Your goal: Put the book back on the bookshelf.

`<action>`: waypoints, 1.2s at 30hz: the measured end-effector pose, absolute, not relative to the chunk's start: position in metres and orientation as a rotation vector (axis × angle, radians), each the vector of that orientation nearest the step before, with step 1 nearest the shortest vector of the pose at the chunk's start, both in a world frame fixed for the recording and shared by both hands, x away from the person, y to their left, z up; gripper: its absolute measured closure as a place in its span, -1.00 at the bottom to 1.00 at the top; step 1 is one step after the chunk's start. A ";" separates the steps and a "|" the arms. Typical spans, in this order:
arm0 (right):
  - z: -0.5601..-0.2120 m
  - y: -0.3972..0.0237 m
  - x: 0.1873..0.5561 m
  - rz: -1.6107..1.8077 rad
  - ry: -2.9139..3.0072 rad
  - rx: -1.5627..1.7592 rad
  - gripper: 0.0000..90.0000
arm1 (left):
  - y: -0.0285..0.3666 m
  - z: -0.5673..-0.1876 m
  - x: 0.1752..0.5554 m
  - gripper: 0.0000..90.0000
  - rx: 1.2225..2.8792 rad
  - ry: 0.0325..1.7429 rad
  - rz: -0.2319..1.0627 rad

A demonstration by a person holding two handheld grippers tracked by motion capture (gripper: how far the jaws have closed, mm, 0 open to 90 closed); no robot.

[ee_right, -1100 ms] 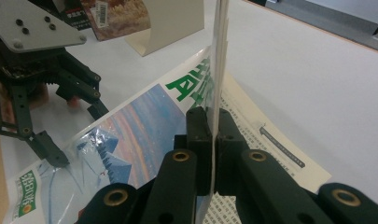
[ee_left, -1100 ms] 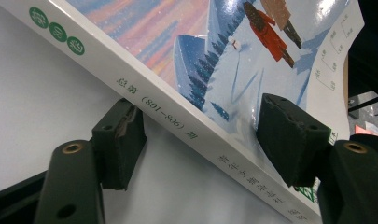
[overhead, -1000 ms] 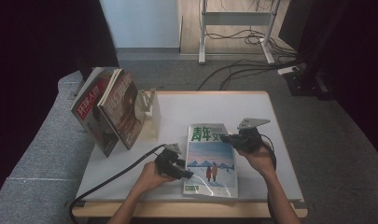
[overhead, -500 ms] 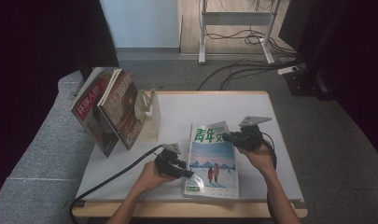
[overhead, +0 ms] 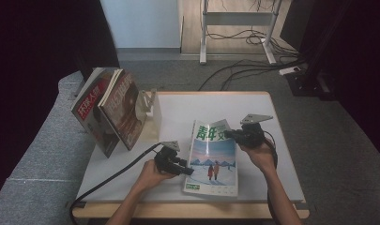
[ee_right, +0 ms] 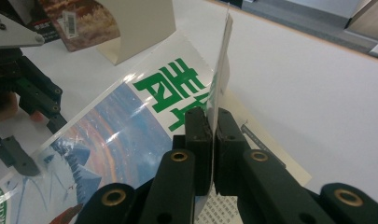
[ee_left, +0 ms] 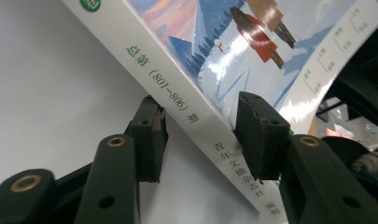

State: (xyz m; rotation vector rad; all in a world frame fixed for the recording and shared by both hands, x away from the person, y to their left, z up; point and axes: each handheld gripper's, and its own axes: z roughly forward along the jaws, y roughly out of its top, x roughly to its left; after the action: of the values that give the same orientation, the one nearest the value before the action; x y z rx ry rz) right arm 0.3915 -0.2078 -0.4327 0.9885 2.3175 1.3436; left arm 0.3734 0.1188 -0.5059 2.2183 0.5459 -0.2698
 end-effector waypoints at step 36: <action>-0.425 -0.193 0.400 1.366 2.330 0.991 0.87 | 0.150 -0.499 0.365 0.33 2.166 0.552 -0.090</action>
State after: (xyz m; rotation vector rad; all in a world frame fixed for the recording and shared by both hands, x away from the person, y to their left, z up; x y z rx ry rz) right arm 0.3996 -0.1927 -0.4249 0.9912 2.3298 1.3657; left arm 0.3655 0.1503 -0.4986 2.1662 0.5523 -0.0905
